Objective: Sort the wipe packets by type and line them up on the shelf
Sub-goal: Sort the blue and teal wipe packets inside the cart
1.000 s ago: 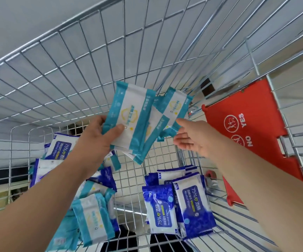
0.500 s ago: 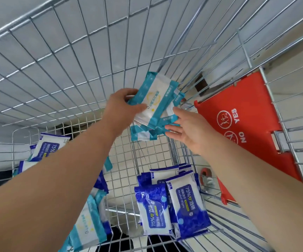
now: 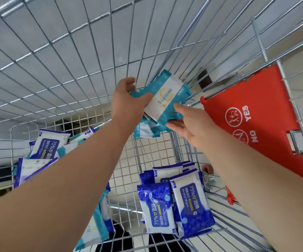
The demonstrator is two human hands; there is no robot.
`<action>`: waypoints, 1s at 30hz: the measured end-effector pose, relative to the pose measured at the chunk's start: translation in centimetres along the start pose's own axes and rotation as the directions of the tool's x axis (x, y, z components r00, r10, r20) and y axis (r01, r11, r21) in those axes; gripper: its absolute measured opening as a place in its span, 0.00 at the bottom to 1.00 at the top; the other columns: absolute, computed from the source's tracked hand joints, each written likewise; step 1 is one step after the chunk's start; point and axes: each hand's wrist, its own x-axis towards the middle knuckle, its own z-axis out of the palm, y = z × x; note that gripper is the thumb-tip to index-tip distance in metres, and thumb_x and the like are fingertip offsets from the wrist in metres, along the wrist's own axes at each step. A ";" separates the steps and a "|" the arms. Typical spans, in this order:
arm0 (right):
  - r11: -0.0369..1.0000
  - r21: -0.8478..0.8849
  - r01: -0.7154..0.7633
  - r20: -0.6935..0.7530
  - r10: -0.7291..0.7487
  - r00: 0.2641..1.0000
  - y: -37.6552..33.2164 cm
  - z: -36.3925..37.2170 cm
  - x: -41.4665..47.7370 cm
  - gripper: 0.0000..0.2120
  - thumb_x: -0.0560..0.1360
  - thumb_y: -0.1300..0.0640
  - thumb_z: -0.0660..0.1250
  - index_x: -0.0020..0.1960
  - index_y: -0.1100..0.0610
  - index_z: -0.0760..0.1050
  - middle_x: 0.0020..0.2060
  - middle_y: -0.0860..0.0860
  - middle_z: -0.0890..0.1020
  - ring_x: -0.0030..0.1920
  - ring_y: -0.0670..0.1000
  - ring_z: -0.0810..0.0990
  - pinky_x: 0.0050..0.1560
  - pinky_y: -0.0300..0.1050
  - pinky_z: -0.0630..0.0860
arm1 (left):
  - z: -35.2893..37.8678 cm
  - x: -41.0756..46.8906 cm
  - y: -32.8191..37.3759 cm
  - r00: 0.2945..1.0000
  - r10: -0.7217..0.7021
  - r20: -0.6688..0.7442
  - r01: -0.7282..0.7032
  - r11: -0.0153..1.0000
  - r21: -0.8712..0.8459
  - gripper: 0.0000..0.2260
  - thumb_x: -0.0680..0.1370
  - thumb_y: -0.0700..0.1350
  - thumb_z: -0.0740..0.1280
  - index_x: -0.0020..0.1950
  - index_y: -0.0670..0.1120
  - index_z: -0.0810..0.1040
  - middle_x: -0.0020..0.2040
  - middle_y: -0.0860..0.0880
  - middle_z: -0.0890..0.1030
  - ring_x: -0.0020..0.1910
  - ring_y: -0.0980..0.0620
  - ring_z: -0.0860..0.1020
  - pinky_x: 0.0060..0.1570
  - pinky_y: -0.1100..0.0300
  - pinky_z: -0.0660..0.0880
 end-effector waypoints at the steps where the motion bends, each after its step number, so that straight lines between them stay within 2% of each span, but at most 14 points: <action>1: 0.999 0.029 0.022 -0.001 -0.022 1.000 0.0 0.1 0.0 0.05 0.78 0.61 0.64 0.51 0.63 0.74 0.49 0.60 0.82 0.46 0.56 0.84 0.47 0.47 0.82 | -0.2 -0.3 -0.6 0.999 -0.050 -0.005 0.050 0.999 0.003 0.27 0.71 0.43 0.75 0.67 0.48 0.69 0.58 0.51 0.75 0.54 0.52 0.77 0.51 0.53 0.80; 3: 0.995 0.062 0.075 0.007 -0.076 0.997 0.0 0.4 0.1 0.04 0.78 0.64 0.64 0.45 0.62 0.74 0.46 0.59 0.81 0.46 0.54 0.83 0.53 0.49 0.81 | -0.8 -1.0 -1.7 0.983 -0.183 0.030 0.184 0.983 -0.026 0.27 0.71 0.45 0.76 0.66 0.45 0.69 0.56 0.50 0.77 0.53 0.51 0.79 0.52 0.53 0.79; 5: 0.992 0.044 0.117 0.007 -0.118 0.993 0.0 0.9 0.1 0.06 0.78 0.65 0.64 0.41 0.61 0.73 0.41 0.56 0.81 0.41 0.50 0.82 0.52 0.48 0.81 | -0.9 -1.4 -2.3 0.965 -0.237 0.107 0.247 0.965 -0.089 0.19 0.71 0.45 0.76 0.58 0.42 0.74 0.52 0.47 0.82 0.46 0.50 0.83 0.45 0.55 0.81; 7: 0.988 -0.015 0.154 -0.019 -0.154 0.988 0.0 1.2 0.6 0.06 0.76 0.64 0.66 0.40 0.60 0.73 0.41 0.55 0.82 0.42 0.49 0.83 0.51 0.49 0.81 | -0.6 -1.1 -2.3 0.971 -0.206 0.118 0.215 0.974 -0.070 0.13 0.71 0.43 0.75 0.52 0.43 0.78 0.49 0.46 0.84 0.42 0.50 0.84 0.41 0.56 0.82; 10: 0.983 -0.059 0.173 -0.073 -0.177 0.981 0.0 0.9 1.2 0.06 0.75 0.63 0.68 0.40 0.60 0.74 0.46 0.58 0.82 0.47 0.53 0.84 0.52 0.53 0.81 | 0.1 -0.2 -1.8 0.984 -0.160 0.074 0.158 0.987 0.025 0.18 0.69 0.47 0.77 0.55 0.43 0.79 0.48 0.48 0.84 0.41 0.51 0.84 0.40 0.54 0.83; 12: 0.984 -0.080 0.157 -0.079 -0.163 0.983 0.3 0.5 0.9 0.06 0.76 0.62 0.66 0.40 0.59 0.74 0.50 0.62 0.82 0.50 0.56 0.84 0.53 0.53 0.81 | 0.1 0.1 -1.8 0.989 -0.143 0.046 0.139 0.988 0.068 0.21 0.68 0.50 0.78 0.55 0.43 0.78 0.47 0.48 0.83 0.41 0.51 0.84 0.39 0.52 0.83; 14: 0.986 -0.107 0.127 -0.067 -0.135 0.989 0.8 0.2 0.2 0.04 0.78 0.63 0.64 0.44 0.60 0.75 0.54 0.67 0.79 0.54 0.60 0.82 0.53 0.52 0.80 | -0.1 -0.2 -2.2 0.990 -0.136 0.032 0.133 0.988 0.082 0.21 0.68 0.52 0.78 0.55 0.43 0.77 0.47 0.48 0.82 0.43 0.49 0.83 0.41 0.50 0.82; 15: 0.989 -0.106 0.105 -0.062 -0.111 0.992 1.1 0.1 -0.1 0.05 0.78 0.63 0.63 0.49 0.64 0.75 0.56 0.68 0.78 0.57 0.62 0.80 0.53 0.51 0.80 | -0.2 -0.4 -2.4 0.990 -0.138 0.031 0.135 0.987 0.083 0.21 0.68 0.52 0.77 0.55 0.43 0.76 0.48 0.48 0.82 0.44 0.49 0.83 0.43 0.49 0.82; 18: 0.992 -0.096 0.080 -0.038 -0.083 0.996 1.6 0.0 -0.9 0.19 0.78 0.64 0.63 0.64 0.75 0.66 0.62 0.73 0.70 0.63 0.67 0.71 0.54 0.56 0.74 | -0.7 -1.4 -2.8 0.987 -0.147 0.065 0.142 0.987 0.081 0.21 0.71 0.54 0.74 0.58 0.44 0.76 0.50 0.49 0.82 0.45 0.51 0.83 0.41 0.50 0.82; 20: 0.991 -0.094 0.099 -0.028 -0.102 0.994 1.5 0.2 -1.4 0.22 0.78 0.64 0.63 0.66 0.75 0.64 0.63 0.73 0.69 0.64 0.67 0.70 0.53 0.54 0.74 | -1.0 -1.8 -2.8 0.986 -0.139 0.089 0.131 0.987 0.089 0.22 0.72 0.56 0.72 0.59 0.44 0.76 0.50 0.49 0.82 0.46 0.52 0.82 0.43 0.50 0.82; 22: 0.987 -0.122 0.108 -0.038 -0.113 0.993 1.5 0.4 -2.2 0.23 0.78 0.64 0.63 0.67 0.75 0.62 0.63 0.73 0.67 0.64 0.68 0.68 0.56 0.56 0.73 | -1.5 -2.2 -2.4 0.987 -0.124 0.106 0.111 0.986 0.121 0.18 0.74 0.56 0.70 0.56 0.45 0.77 0.48 0.50 0.82 0.46 0.51 0.82 0.46 0.49 0.81; 25: 0.962 -0.264 0.070 -0.020 -0.078 0.997 2.1 0.3 -3.5 0.23 0.77 0.63 0.64 0.68 0.74 0.64 0.64 0.72 0.68 0.65 0.67 0.68 0.63 0.60 0.69 | -2.8 -2.8 -1.9 0.985 -0.116 0.126 0.079 0.960 0.268 0.16 0.76 0.56 0.67 0.52 0.44 0.76 0.48 0.48 0.82 0.47 0.48 0.81 0.48 0.49 0.80; 28: 0.884 -0.463 0.060 0.078 -0.028 0.997 3.6 0.8 -5.4 0.13 0.76 0.61 0.67 0.59 0.64 0.75 0.57 0.65 0.78 0.59 0.60 0.79 0.58 0.50 0.77 | -6.1 -3.8 -1.5 0.992 -0.051 0.113 0.000 0.911 0.412 0.12 0.77 0.54 0.67 0.56 0.49 0.75 0.48 0.51 0.78 0.46 0.51 0.76 0.41 0.60 0.72; 30: 0.808 -0.572 0.138 0.138 -0.071 0.988 5.1 2.0 -6.3 0.10 0.75 0.59 0.69 0.54 0.64 0.78 0.51 0.62 0.82 0.51 0.56 0.83 0.57 0.52 0.78 | -9.4 -4.7 -1.9 0.993 -0.015 0.118 -0.043 0.878 0.477 0.14 0.76 0.52 0.68 0.58 0.47 0.77 0.48 0.53 0.79 0.45 0.54 0.76 0.43 0.64 0.69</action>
